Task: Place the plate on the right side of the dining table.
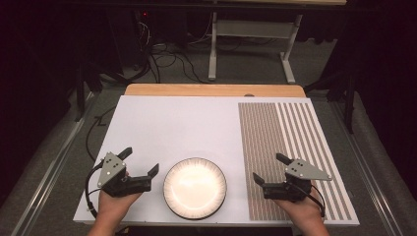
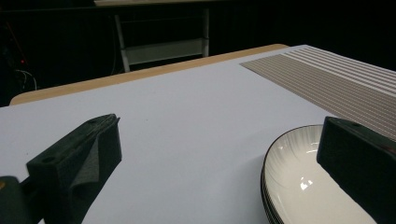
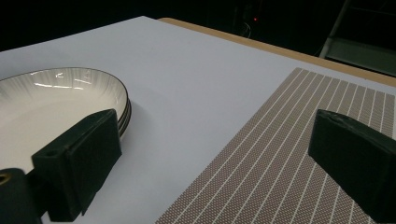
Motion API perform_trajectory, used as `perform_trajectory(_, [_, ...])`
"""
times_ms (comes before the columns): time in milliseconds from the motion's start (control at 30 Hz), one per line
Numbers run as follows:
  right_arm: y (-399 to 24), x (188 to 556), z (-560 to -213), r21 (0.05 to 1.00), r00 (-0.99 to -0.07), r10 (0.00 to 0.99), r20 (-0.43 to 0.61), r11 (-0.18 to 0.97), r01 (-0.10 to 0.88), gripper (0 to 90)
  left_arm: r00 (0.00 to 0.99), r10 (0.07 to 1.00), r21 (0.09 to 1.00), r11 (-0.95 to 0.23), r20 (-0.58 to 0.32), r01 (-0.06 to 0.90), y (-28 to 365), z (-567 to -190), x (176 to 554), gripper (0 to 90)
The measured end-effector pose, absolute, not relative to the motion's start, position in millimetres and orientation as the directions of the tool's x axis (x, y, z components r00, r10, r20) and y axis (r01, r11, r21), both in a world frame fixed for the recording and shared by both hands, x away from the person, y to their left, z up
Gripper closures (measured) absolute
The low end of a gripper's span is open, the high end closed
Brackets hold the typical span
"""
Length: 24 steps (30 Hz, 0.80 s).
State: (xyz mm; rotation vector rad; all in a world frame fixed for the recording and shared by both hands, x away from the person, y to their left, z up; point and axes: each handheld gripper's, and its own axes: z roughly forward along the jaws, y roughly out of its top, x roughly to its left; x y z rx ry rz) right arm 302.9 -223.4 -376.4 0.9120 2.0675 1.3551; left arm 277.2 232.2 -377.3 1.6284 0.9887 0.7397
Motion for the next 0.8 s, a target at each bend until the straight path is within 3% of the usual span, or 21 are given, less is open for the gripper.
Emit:
perform_trajectory(267, [-220,298,-374,0.92,-0.661,0.747,-0.069,0.304,0.247,21.9,0.487,0.873,0.965,-0.129,0.0,0.23,230,-376,276,0.6])
perform_trajectory(300, [-218,296,-373,0.921,-0.67,0.739,-0.068,0.305,0.243,29.9,0.492,0.871,0.965,-0.13,0.001,0.227,230,-376,275,0.6])
perform_trajectory(467, [-213,292,-371,0.92,-0.693,0.717,-0.079,0.321,0.227,50.0,0.494,0.869,0.966,-0.13,0.003,0.222,229,-375,274,0.4])
perform_trajectory(600, [-207,292,-369,0.92,-0.706,0.705,-0.071,0.32,0.227,61.8,0.494,0.869,0.967,-0.119,-0.009,0.227,228,-375,275,0.3])
perform_trajectory(800, [-194,303,-362,0.918,-0.735,0.676,-0.045,0.317,0.236,72.8,0.498,0.867,0.966,-0.111,-0.022,0.234,228,-374,275,0.2])
